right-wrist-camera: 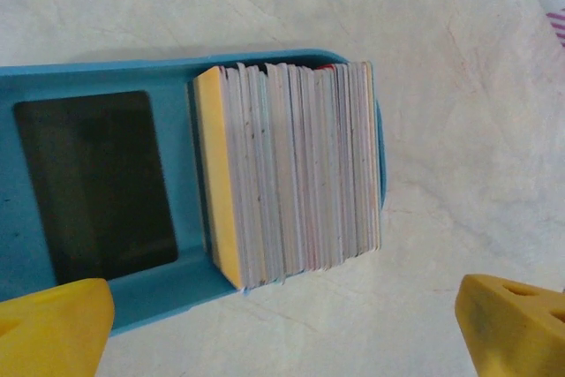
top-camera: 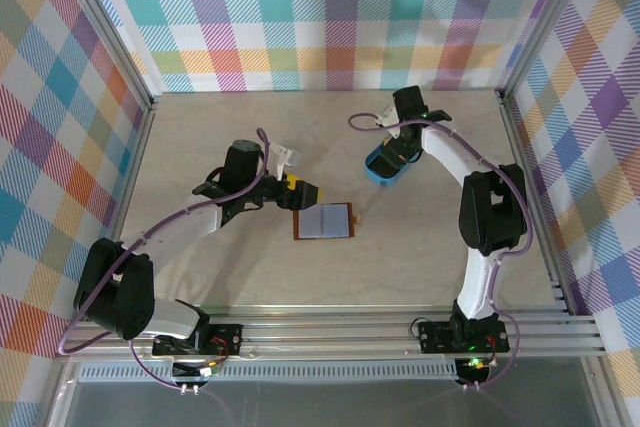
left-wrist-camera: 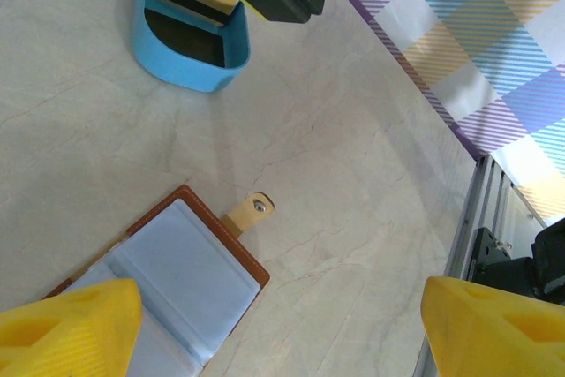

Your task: Put the credit cards into the card holder

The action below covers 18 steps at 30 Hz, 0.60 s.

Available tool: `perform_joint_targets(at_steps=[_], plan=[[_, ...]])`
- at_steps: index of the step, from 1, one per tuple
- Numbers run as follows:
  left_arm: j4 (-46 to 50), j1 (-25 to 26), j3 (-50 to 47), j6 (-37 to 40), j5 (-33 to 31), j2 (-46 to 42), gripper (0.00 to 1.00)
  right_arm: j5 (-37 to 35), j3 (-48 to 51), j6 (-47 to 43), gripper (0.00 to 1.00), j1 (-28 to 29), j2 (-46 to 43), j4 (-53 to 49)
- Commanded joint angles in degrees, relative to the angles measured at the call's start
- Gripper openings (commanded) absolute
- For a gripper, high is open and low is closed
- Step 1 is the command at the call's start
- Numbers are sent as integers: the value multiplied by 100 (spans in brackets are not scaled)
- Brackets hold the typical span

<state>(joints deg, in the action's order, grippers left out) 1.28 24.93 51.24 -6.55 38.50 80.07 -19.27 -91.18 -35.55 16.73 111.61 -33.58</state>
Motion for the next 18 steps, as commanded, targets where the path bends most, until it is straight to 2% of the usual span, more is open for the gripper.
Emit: perform_joint_targets(at_steps=[1,18], plan=[[-125,-54,25,118,57,96,83,-191,-206,-404,99,-3,203,140],[8,-51,90,154,-31,158,83,-266,-499,-960,99,5,891,606]])
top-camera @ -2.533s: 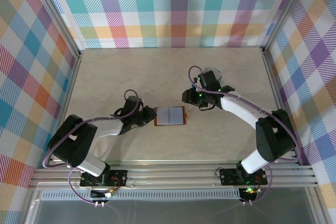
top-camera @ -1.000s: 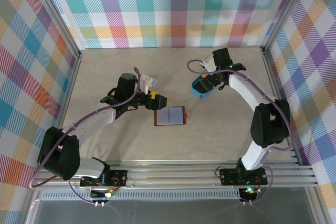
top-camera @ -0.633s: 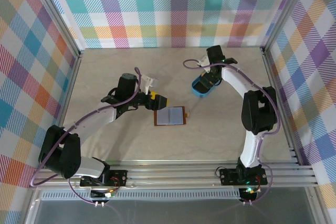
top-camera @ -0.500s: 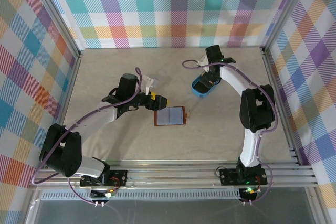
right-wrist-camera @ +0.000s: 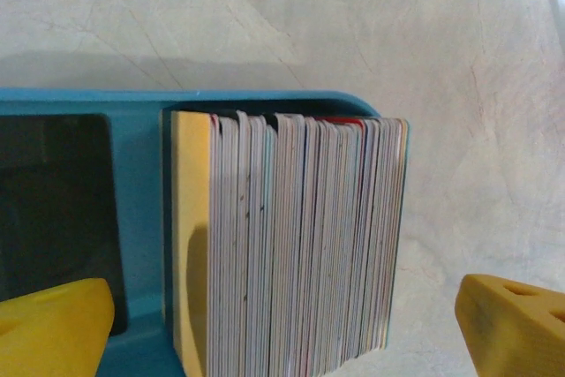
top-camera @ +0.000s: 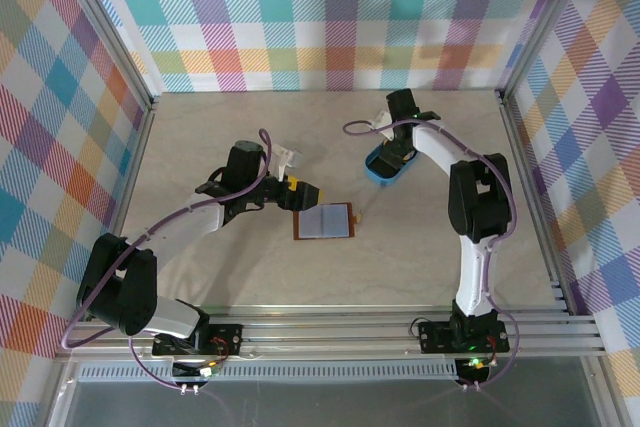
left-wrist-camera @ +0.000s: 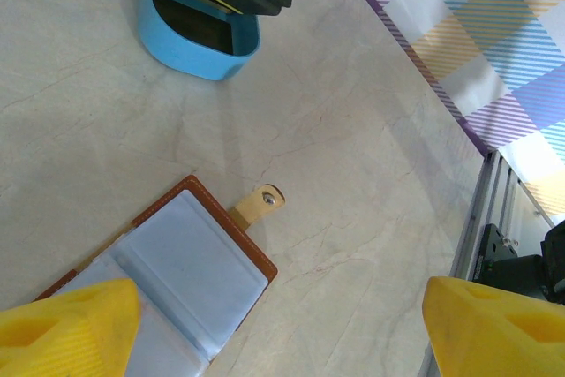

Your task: Put the credit cards into the card holder

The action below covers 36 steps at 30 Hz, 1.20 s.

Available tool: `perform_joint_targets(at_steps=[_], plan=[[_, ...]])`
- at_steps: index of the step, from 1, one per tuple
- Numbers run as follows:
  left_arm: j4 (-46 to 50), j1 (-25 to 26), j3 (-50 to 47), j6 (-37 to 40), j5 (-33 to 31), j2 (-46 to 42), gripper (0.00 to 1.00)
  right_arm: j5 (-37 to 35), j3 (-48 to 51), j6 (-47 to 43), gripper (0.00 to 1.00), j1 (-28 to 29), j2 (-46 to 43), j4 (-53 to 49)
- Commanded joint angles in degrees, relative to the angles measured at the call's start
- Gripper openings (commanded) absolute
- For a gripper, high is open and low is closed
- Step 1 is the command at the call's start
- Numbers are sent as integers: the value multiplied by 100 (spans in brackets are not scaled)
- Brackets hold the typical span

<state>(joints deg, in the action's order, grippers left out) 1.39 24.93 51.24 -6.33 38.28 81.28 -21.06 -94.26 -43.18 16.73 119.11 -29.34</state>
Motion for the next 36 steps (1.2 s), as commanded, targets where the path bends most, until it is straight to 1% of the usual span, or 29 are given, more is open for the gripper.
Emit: perform_joint_targets(at_steps=[1,14,20,26,31,36], plan=[[-2,-58,95,132,-1,38,83,-112,-181,-220,99,7,158,242],[55,-51,111,171,-86,-6,84,-458,-207,-437,100,6,326,735],[68,-57,116,175,-93,-6,84,-562,-268,-368,94,6,254,807],[68,-58,128,175,-103,-2,84,-490,-295,-254,86,6,183,682],[68,-58,136,167,-93,11,84,-454,-291,-200,82,3,184,605],[64,-58,140,158,-93,36,84,-354,-287,-165,75,14,142,557]])
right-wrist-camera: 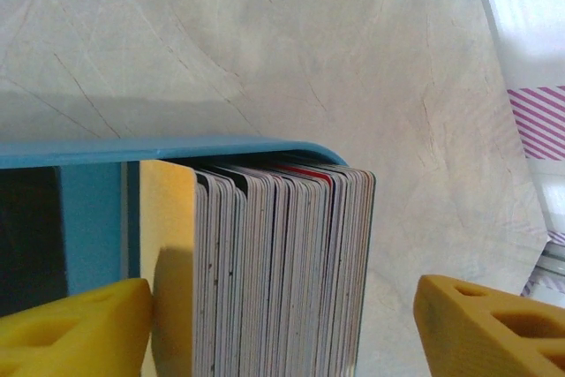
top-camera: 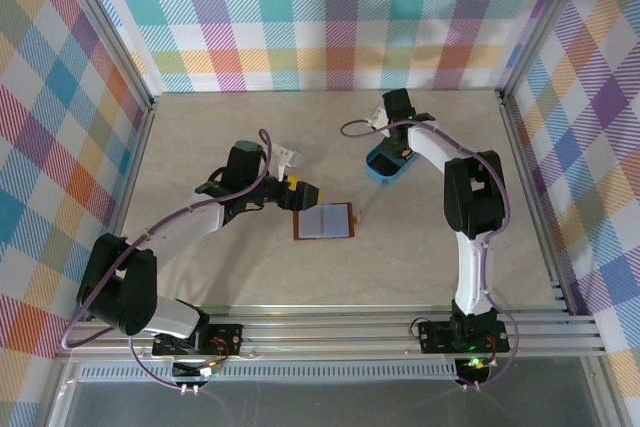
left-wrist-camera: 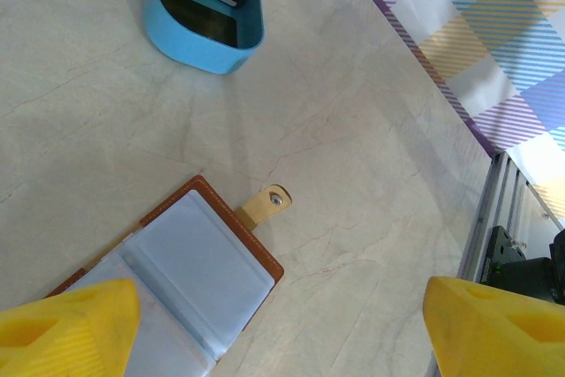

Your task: Put the credit cards into the card holder

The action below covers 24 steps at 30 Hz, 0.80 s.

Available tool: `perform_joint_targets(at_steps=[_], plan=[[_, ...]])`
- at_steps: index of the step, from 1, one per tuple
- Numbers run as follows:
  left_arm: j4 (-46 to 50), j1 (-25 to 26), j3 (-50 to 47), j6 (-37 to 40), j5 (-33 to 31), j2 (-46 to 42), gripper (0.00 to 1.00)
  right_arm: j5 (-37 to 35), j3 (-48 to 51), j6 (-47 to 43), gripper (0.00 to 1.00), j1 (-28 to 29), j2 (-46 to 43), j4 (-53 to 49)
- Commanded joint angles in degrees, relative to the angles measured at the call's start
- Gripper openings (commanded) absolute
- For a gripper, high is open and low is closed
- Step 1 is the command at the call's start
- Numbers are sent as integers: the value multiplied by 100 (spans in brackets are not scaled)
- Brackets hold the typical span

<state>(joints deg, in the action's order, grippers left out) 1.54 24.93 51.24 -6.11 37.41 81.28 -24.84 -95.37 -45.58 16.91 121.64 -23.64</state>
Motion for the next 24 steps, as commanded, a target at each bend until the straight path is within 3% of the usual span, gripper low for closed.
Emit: perform_joint_targets(at_steps=[1,4,8,24], plan=[[53,-58,141,136,-4,38,84,38,-188,80,73,-4,-112,-23],[64,-58,148,136,-5,55,84,67,-175,95,70,-8,-115,-53],[57,-58,149,128,2,73,84,183,-197,142,55,-8,-113,-121],[68,-58,160,113,12,86,84,261,-183,208,37,-6,-192,-201]])
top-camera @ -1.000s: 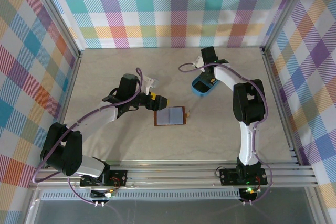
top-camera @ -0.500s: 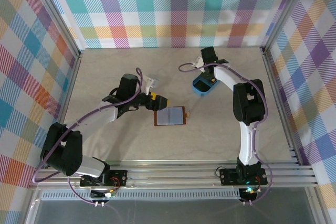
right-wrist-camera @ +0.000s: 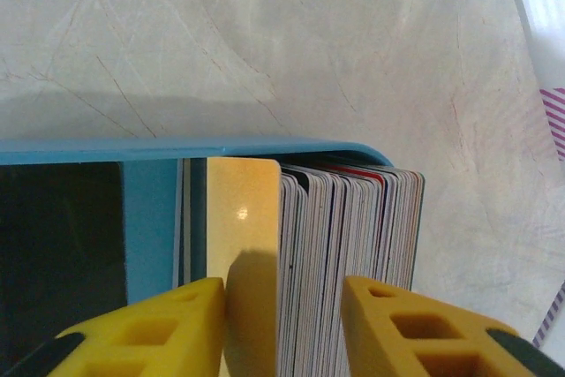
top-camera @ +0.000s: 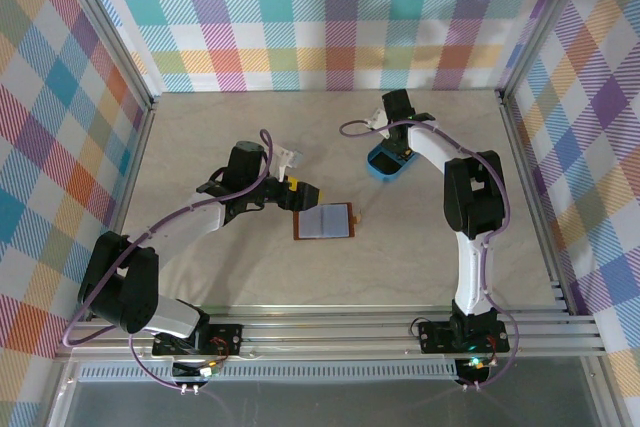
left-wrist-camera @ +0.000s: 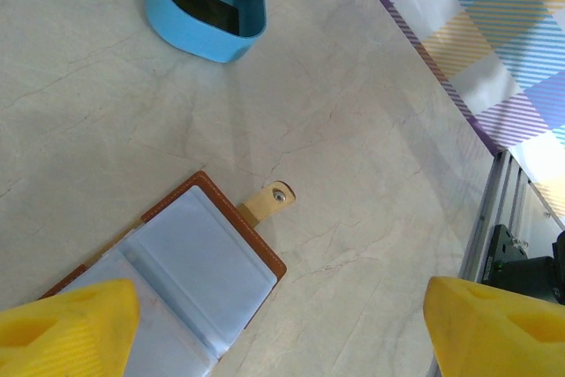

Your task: Put the credit cards into the card holder

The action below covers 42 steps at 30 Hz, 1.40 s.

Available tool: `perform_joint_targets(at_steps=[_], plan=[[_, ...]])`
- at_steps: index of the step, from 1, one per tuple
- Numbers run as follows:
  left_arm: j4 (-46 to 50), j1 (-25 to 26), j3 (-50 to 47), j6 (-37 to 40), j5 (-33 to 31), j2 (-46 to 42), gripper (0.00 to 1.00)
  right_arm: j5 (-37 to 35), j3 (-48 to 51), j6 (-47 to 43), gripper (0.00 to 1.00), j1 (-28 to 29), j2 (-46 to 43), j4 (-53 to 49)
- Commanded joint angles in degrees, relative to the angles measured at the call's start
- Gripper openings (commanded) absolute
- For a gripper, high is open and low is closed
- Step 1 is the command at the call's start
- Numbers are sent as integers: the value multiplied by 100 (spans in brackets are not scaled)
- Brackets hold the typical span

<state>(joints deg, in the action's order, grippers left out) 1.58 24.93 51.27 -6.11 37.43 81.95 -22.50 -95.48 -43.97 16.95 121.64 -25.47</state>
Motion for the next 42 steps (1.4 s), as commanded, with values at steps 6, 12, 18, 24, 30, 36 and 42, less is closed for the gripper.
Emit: perform_joint_targets(at_steps=[6,12,18,24,30,36,42], plan=[[72,-59,156,109,0,18,84,53,-208,22,32,-8,-212,-58],[72,-58,164,110,1,23,84,88,-242,29,26,-5,-220,-107],[72,-54,167,101,1,31,84,121,-262,46,18,27,-212,-164],[70,-58,172,92,10,40,84,184,-344,79,12,45,-190,-299],[66,-57,182,54,36,58,84,257,-391,105,4,51,-198,-501],[54,-57,174,26,35,24,84,654,-500,367,0,54,-282,-938],[77,-58,190,-37,-25,-103,84,1579,-219,1002,0,53,-935,-1195]])
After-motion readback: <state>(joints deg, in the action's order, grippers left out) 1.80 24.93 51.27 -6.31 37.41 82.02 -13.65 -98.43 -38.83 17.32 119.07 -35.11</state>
